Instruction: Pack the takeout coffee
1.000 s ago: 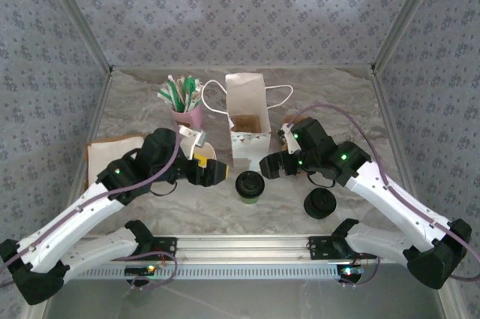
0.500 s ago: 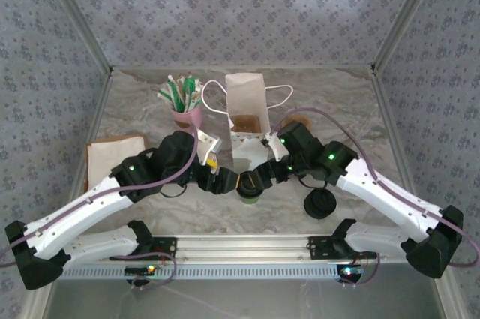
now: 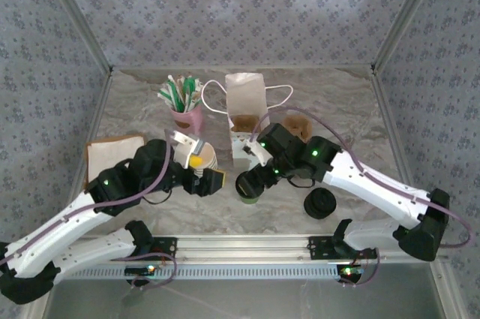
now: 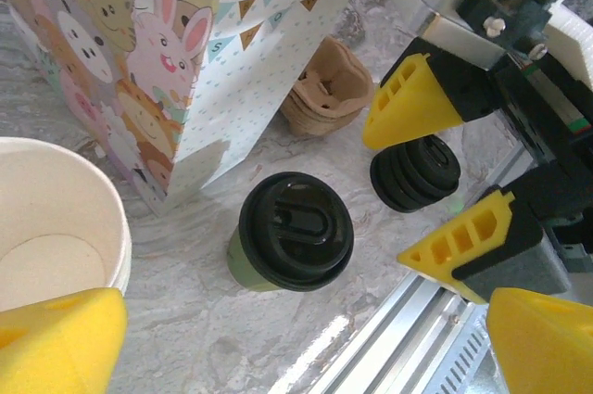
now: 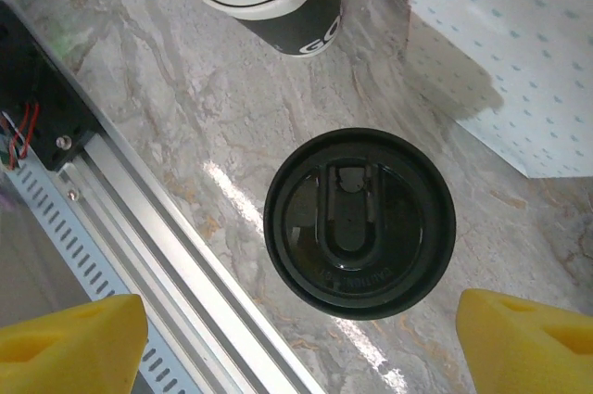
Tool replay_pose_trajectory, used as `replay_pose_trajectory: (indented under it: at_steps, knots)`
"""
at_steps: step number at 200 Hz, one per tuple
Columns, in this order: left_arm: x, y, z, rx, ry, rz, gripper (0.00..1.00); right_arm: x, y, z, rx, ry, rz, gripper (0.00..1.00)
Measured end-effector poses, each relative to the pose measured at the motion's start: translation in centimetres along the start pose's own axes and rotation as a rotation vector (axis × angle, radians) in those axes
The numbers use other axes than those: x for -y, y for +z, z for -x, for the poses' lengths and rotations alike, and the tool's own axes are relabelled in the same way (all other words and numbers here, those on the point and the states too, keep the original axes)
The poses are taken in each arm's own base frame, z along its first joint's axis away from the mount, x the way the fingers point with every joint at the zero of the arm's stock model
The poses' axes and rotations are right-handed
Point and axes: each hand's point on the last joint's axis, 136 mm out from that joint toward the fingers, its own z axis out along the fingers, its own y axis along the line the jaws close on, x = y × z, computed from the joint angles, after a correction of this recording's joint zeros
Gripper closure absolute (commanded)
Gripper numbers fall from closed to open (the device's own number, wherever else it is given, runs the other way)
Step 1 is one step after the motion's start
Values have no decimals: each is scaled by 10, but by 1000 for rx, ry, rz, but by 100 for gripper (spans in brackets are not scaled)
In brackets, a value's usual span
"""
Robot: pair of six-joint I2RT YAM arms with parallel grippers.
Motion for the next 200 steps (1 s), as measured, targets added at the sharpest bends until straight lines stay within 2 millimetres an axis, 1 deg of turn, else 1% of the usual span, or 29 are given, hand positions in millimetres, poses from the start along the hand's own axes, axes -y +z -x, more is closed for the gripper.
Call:
replay_pose_trajectory:
  at_steps: [23,45,62,81,148,172,200]
  knots:
    - [-1,-7,0,22,22,1,0,-1,4,5,-48,-41,-45,13]
    - [-4,-17,-1,46,39,7,0,8,11,4,-106,-67,-111,15]
    - [-5,-22,-2,64,45,7,1,15,18,3,-151,-81,-158,14]
    - [-5,-26,-1,80,53,5,1,20,22,2,-180,-97,-182,13]
    - [-11,-20,-7,58,58,27,1,22,37,-6,-259,-175,-184,10]
    - [-12,-19,-8,54,58,28,0,19,44,-9,-286,-203,-179,7]
    - [-12,-19,-9,54,58,29,1,14,50,-13,-308,-224,-175,6]
